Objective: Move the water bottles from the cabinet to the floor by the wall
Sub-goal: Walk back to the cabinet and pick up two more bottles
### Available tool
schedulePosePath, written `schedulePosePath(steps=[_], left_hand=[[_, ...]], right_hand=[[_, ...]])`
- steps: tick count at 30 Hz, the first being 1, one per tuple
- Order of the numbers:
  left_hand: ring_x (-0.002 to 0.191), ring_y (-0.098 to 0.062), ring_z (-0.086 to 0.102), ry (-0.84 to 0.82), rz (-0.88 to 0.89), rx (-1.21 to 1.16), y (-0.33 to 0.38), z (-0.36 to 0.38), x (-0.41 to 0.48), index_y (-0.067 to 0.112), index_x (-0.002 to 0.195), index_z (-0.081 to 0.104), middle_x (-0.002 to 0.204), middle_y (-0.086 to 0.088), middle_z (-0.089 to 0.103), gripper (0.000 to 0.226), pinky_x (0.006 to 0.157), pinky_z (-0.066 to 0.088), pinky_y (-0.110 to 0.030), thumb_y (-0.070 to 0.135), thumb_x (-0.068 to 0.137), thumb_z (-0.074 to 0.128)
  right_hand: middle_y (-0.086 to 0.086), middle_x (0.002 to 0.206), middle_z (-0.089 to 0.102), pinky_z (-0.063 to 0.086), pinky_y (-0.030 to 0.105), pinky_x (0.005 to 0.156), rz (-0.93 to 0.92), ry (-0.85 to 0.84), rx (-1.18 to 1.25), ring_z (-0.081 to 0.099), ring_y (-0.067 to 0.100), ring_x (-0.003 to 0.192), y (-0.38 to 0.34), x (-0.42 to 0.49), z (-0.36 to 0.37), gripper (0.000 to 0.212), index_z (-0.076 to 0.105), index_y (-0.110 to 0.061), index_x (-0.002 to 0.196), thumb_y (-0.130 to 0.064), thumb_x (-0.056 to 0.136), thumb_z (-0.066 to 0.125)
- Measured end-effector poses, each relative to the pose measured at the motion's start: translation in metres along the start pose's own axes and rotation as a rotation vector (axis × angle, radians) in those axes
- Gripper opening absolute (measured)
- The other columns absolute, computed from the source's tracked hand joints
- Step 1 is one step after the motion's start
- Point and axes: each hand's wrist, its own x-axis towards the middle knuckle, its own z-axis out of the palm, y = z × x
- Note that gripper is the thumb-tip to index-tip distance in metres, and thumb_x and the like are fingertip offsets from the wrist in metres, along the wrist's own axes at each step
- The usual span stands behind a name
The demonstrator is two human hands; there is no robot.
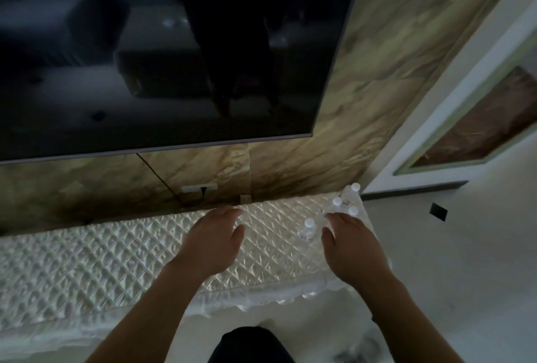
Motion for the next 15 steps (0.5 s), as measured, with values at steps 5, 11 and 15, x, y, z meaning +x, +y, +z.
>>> schedulePosePath(steps=[5,11,15], left_hand=[[0.138,-0.016,0.038,0.014,-0.042,-0.011,0.054,0.018,0.016,0.023,0.145,0.041,0.152,0.001,0.041,0.046,0.112,0.029,-0.032,0.038,0.102,0.038],[0.137,-0.017,0.039,0.036,-0.097,-0.002,0.132,0.037,0.042,0.021,0.146,0.041,0.151,0.000,0.042,0.047,0.111,0.032,-0.032,0.037,0.102,0.039],[0.139,-0.017,0.037,0.048,-0.118,-0.004,0.178,0.047,0.061,0.022,0.147,0.038,0.153,0.000,0.040,0.049,0.112,0.031,-0.033,0.039,0.101,0.038]], right_hand=[[0.003,0.120,0.064,0.044,0.032,0.092,-0.054,-0.015,0.005,0.057,0.017,0.108,0.056,0.022,-0.016,0.036,0.055,-0.015,0.126,-0.032,0.099,0.037],[0.003,0.121,0.062,0.040,0.029,0.092,-0.112,-0.049,0.010,0.056,0.017,0.108,0.130,0.052,-0.041,0.035,0.055,-0.016,0.126,-0.032,0.099,0.038],[0.002,0.124,0.062,0.041,0.030,0.090,-0.148,-0.090,0.005,0.056,0.018,0.110,0.172,0.076,-0.052,0.037,0.054,-0.018,0.129,-0.033,0.099,0.037]])
